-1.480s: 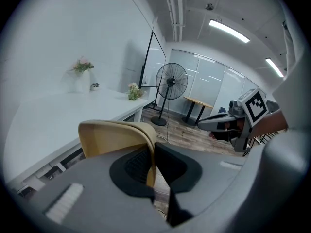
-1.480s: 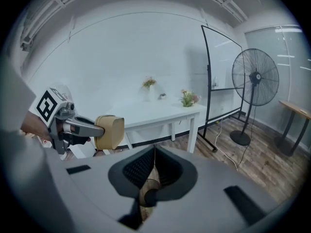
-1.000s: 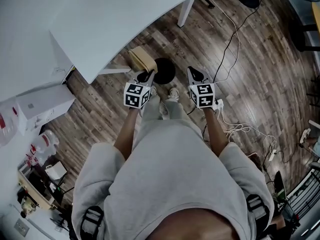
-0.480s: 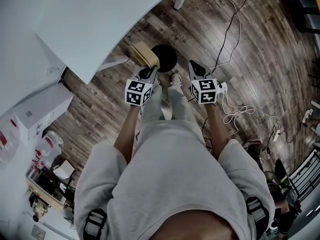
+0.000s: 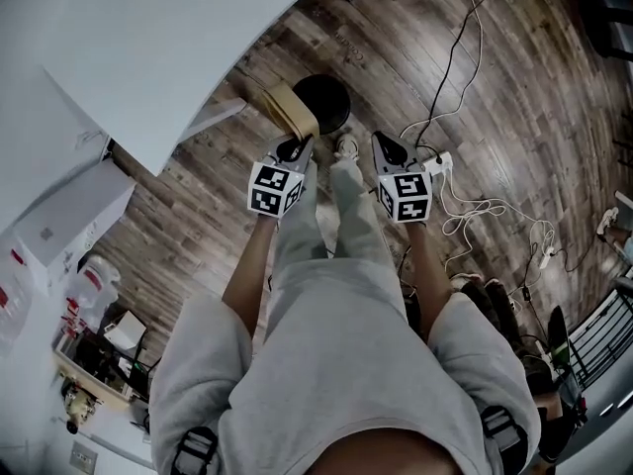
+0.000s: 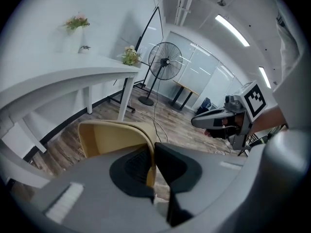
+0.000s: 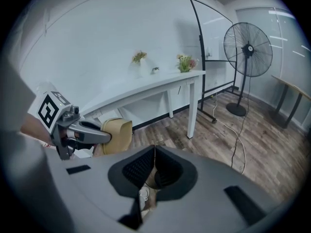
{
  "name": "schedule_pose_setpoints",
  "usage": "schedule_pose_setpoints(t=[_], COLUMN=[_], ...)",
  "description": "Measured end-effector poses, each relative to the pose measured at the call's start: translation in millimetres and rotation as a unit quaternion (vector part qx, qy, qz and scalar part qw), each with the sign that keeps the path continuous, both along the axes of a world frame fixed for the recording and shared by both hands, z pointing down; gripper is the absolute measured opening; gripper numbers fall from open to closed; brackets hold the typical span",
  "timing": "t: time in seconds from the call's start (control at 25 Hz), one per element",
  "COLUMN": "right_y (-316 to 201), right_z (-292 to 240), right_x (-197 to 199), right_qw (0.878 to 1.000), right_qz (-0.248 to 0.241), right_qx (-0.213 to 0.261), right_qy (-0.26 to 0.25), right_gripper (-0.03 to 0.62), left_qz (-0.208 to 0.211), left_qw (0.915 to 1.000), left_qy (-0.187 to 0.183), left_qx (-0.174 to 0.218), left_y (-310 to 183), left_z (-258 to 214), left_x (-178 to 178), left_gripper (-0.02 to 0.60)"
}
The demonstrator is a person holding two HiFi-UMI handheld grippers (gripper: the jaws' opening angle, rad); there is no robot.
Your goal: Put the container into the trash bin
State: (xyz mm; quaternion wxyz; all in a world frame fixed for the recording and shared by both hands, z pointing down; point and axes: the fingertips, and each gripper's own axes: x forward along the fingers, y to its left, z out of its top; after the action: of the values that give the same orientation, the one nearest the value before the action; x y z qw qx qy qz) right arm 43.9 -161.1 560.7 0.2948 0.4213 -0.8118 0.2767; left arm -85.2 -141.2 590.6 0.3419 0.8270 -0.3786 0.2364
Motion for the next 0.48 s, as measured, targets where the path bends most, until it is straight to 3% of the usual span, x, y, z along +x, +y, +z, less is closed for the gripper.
schedule_pose_setpoints(t=[0.48], right_y=[24], right_z=[59], right_x=[1], right_qw=[1.0], right_qz=[-0.004], right_qx=[-0.025], right_qy=[-0.001], right_gripper=[0.015], left_qz=[0.015], left_qw=[0.9997], left_qy=[0.004], left_qx=[-0.021], left_y=[17], left_z=[62], left_x=[11], left_gripper=[0.031])
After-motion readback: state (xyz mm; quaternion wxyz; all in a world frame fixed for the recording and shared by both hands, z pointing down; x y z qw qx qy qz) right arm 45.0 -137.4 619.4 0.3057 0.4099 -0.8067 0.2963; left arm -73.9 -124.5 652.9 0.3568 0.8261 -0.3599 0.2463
